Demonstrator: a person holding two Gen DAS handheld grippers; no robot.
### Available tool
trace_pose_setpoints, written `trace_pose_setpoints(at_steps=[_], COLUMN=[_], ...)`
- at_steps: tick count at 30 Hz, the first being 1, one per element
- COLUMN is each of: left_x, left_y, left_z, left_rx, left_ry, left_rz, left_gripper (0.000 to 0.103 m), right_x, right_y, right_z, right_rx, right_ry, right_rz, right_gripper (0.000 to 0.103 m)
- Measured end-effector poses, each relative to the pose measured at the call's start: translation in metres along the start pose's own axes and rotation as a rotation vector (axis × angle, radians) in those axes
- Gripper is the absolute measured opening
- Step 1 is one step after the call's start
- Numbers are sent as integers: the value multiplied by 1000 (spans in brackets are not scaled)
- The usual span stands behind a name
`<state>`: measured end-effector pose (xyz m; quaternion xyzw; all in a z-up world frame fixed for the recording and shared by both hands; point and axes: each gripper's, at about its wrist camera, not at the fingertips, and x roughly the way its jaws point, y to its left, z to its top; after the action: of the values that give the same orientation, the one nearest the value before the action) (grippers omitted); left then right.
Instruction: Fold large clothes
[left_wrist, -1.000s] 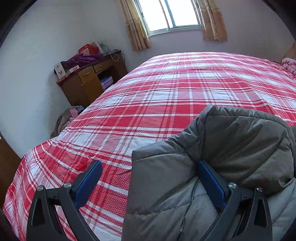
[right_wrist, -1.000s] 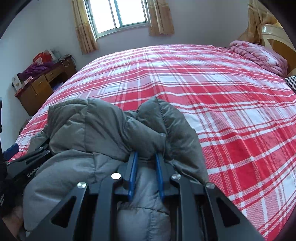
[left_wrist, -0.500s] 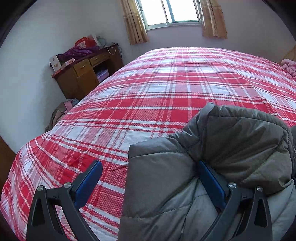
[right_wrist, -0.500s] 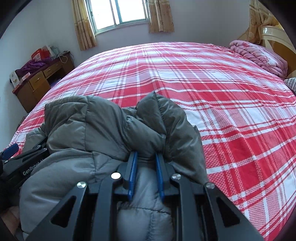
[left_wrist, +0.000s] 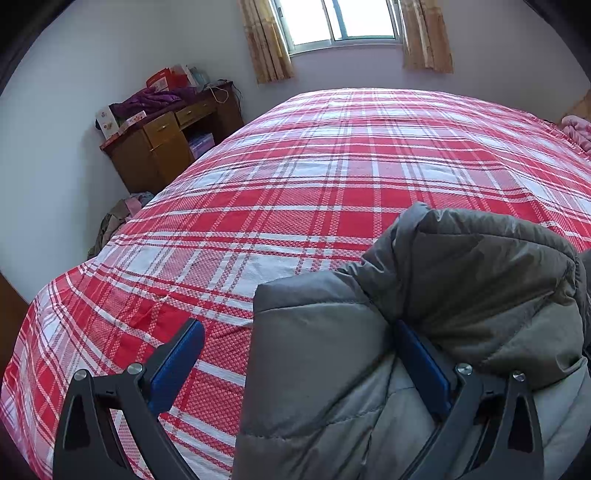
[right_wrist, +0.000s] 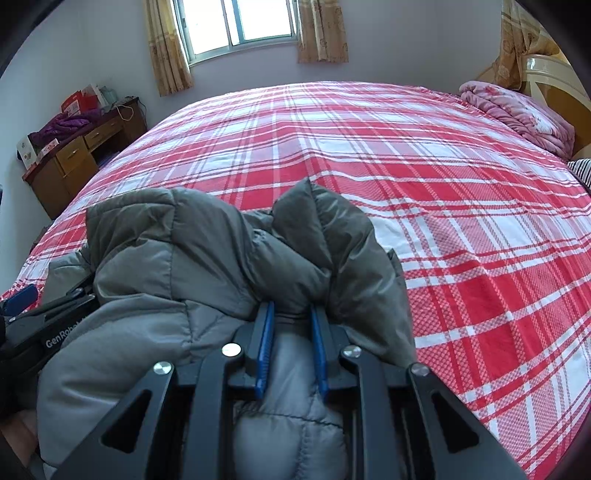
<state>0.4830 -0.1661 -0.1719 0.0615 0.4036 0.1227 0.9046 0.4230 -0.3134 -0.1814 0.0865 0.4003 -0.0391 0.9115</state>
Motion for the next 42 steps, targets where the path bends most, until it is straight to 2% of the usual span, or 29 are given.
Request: trace_pose_setpoints(at_steps=[18, 20, 22, 23, 24, 25, 26, 27, 31, 34, 37, 42], left_x=[0, -6, -20, -32, -45, -53, -62, -66, -59, -53, -52, -43], left_y=[1, 0, 5, 14, 23, 29, 35, 41, 47, 43, 33, 32], left_z=[0, 3, 3, -1, -6, -10, -18, -26, -44, -45, -48, -53], left_rx=[14, 42, 66, 48, 32, 30, 41, 50, 55, 56, 101, 66], left_ry=[12, 13, 14, 12, 2, -6, -8, -10, 8, 28, -2, 3], left_rz=[1, 6, -25, -51, -92, -119, -140, -147, -185, -197, -172, -193], left_gripper=[102, 102, 102, 102, 102, 102, 102, 102, 102, 102, 102, 102], right_x=[1, 1, -1, -4, -9, -18, -26, -41, -64, -59, -53, -38], right_y=[1, 1, 3, 3, 1, -1, -4, -10, -14, -17, -19, -25], right_z=[1, 1, 2, 2, 3, 2, 0, -4, -26, -38, -37, -36], right_rx=[-8, -10, -24, -39, -44, -29, -7, 36, 44, 69, 84, 91], right_ry=[3, 5, 9, 9, 8, 1, -7, -25, -39, -27, -16, 2], right_rz=[-8, -9, -14, -17, -26, -34, -24, 4, 22, 48, 75, 135], right_gripper=[23, 23, 23, 26, 44, 54, 71, 78, 78, 78, 79, 80])
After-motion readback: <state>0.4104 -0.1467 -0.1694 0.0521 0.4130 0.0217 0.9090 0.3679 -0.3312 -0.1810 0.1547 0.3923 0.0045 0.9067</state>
